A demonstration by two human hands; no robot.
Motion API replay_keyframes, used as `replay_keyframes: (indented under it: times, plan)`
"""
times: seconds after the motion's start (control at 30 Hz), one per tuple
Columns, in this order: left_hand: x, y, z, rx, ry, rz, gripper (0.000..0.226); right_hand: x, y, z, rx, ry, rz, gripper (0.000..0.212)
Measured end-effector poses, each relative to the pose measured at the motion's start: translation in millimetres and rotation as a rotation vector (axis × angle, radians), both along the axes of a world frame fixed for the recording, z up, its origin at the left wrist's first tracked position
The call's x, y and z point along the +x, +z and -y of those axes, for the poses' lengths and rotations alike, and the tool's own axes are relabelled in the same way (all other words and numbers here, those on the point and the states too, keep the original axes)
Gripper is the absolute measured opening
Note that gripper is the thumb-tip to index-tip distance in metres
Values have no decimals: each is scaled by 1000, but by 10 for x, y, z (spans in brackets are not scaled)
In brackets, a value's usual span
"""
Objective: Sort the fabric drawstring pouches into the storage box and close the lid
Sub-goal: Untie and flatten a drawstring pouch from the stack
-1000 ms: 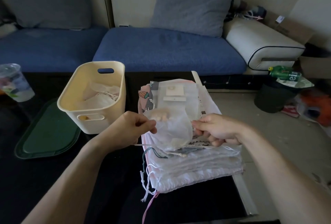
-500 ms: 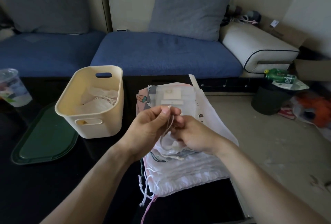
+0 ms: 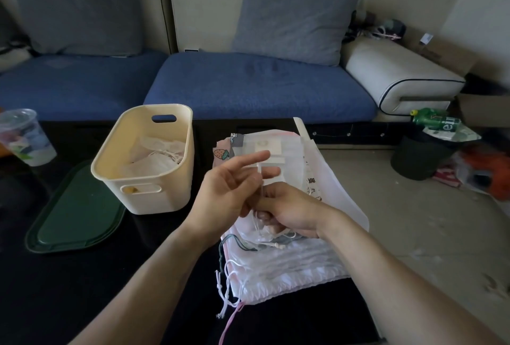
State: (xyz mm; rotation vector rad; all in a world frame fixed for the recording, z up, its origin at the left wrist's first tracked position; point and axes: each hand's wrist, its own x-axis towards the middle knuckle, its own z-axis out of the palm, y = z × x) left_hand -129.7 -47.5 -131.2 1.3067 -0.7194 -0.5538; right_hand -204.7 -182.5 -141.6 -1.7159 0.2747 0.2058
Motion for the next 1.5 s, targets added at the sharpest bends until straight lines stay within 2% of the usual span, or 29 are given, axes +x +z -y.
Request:
replay_keyframes:
  times: [0.07, 0.17, 0.23, 0.33, 0.47, 0.6, 0.73, 0.83, 0.97, 1.07, 1.17, 1.23, 1.3, 1.37, 1.43, 1.5]
  plan:
    - [43, -34, -25, 108, 103, 135, 32, 8, 11, 0, -11, -27, -3, 37]
    - [84, -90, -73, 291, 73, 210, 32, -3, 7, 39, -53, -85, 12, 41]
    - [102, -109, -100, 317, 24, 230, 29, -23, 15, 65, -23, -110, 14, 39]
    - [111, -142, -96, 302, 74, 267, 26, -43, 29, 90, 60, -131, 7, 37]
    - [114, -141, -101, 386, 108, 208, 30, -58, 7, 103, 70, -119, 6, 47]
    - [160, -114, -144, 462, -50, 79, 31, -72, 15, 112, 53, -147, 40, 38]
    - [198, -99, -151, 530, -63, 165, 16, -70, 20, 110, 27, -179, 62, 39]
    - [329, -102, -201, 626, 23, 152, 24, -72, 20, 182, -75, -234, 122, 39]
    - [477, -139, -255, 684, 131, 172, 25, -64, -11, 234, -135, -262, 194, 39]
    - [470, -181, -237, 731, 257, 282, 26, -29, -47, 219, -274, -264, 265, 41]
    - [381, -206, -224, 777, 278, 405, 17, -21, -45, 193, -275, -245, 300, 39]
    - [286, -211, -201, 748, 297, 493, 15, -26, -38, 159, -278, -214, 278, 38]
    - [178, -195, -157, 613, 281, 534, 24, -27, -48, 129, -278, -182, 237, 38]
    - [65, -159, -103, 481, 184, 476, 26, -17, -66, 116, -264, -152, 226, 39]
    - [-39, -135, -56, 430, 53, 353, 29, -7, -92, 112, -278, -128, 242, 41]
    - [-87, -141, -21, 422, 9, 285, 35, 4, -112, 105, -266, -112, 242, 40]
